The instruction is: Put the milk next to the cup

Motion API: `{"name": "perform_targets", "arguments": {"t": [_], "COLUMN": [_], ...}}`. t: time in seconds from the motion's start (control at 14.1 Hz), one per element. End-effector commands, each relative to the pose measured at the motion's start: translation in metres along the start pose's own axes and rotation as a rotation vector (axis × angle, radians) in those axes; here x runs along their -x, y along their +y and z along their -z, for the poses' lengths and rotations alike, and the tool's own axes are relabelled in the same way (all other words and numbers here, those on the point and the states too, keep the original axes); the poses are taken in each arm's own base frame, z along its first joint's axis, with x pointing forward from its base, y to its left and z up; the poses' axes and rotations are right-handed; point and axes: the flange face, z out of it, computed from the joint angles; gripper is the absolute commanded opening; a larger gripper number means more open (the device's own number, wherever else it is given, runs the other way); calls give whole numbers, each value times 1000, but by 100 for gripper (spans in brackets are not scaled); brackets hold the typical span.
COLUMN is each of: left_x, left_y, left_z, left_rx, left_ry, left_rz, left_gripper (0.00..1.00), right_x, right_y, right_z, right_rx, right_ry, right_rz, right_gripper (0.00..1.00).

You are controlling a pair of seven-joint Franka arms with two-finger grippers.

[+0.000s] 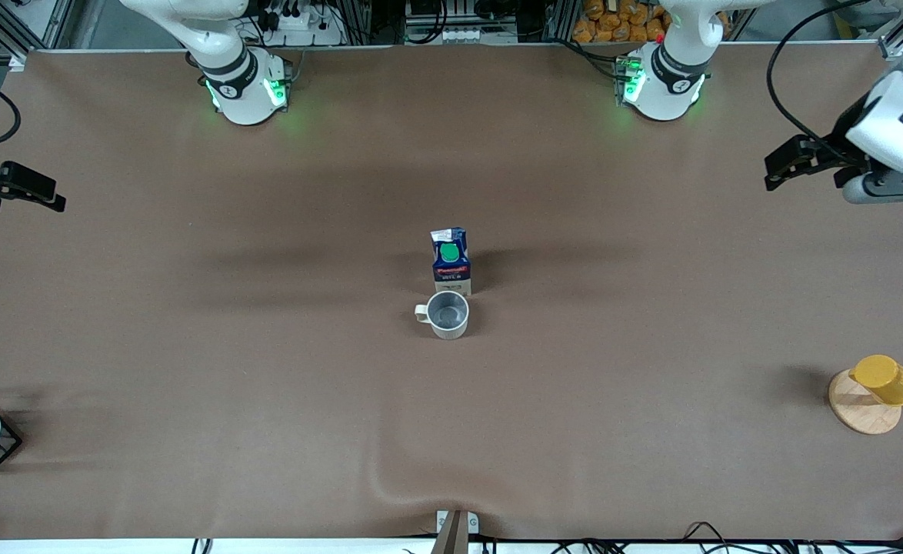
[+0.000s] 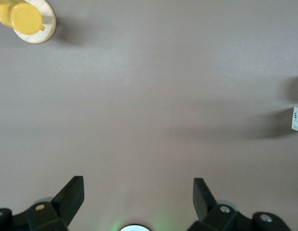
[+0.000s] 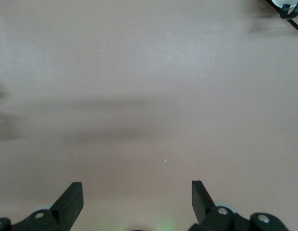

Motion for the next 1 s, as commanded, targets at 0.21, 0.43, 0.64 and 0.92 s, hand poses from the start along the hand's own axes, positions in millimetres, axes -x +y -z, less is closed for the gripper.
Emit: {"name": "perform_targets", "arguments": {"t": [0.21,0.43,0.64,0.92], "left_x": [3,-1,-4,-5], "left_y": [-14,-16,-17,-19], "left_z": [9,9,3,7], "left_rx": [-29,-40,-42,-77], "left_ry": [19,35,33,53], "left_rz": [9,10,10,-20], "left_gripper": [100,100,100,100], "right_x": [-1,-2,-2,-2], "right_y": [0,-1,-1,-1], "right_z": [0,-1,-2,-1], "right_rx": [14,13,13,13], "right_ry": [4,-1,-2,-1], "right_rz": [3,4,4,-2], "right_gripper": [100,100,100,100]}}
